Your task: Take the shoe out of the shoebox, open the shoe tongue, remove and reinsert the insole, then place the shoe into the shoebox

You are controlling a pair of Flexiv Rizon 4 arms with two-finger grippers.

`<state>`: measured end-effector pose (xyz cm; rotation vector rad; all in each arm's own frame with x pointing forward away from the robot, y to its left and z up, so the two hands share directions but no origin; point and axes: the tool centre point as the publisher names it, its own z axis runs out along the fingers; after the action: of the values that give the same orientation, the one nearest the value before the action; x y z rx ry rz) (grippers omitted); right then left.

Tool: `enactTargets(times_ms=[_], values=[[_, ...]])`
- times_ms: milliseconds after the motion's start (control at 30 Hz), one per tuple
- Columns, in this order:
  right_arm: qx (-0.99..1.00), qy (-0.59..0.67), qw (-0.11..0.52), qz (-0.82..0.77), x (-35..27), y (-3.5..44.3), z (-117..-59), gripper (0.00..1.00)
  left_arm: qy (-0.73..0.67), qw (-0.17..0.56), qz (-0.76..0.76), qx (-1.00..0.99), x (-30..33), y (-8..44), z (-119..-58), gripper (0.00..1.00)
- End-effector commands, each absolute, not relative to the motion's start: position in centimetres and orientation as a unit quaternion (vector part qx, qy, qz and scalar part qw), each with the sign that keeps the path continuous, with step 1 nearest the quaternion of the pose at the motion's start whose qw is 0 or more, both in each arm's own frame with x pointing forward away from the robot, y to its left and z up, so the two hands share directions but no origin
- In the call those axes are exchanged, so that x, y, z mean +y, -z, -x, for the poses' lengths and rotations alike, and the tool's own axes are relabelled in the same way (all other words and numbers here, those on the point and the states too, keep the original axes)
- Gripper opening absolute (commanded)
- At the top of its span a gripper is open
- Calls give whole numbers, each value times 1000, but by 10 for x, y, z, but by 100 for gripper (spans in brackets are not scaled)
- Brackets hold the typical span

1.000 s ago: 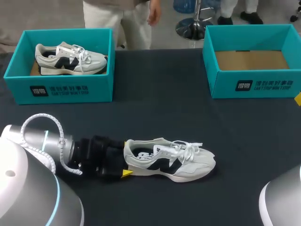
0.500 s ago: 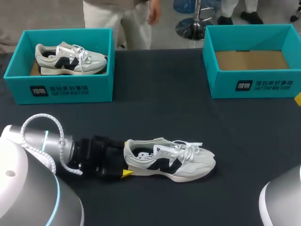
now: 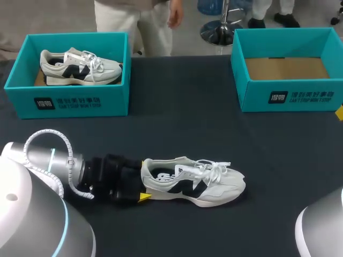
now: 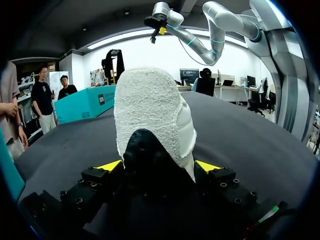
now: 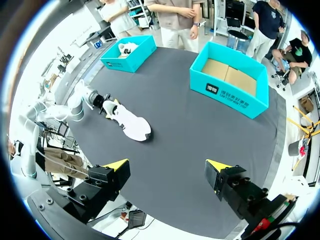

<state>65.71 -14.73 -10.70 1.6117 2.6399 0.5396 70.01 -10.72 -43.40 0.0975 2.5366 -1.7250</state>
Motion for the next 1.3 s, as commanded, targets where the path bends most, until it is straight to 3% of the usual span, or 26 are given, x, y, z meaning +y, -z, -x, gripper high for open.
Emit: enactTargets(times_ms=[33,533,1300], values=[[838,-122,-7,-532,-107,104,-676,100,561,37,-31,827,-110,438,-699,0],[816,-54,-42,-574,9,182,-686,100,561,37,-31,827,-110,438,-699,0],[818,-53,-52,-571,12,185,-686,100,561,37,-31,827,-110,438,-699,0]])
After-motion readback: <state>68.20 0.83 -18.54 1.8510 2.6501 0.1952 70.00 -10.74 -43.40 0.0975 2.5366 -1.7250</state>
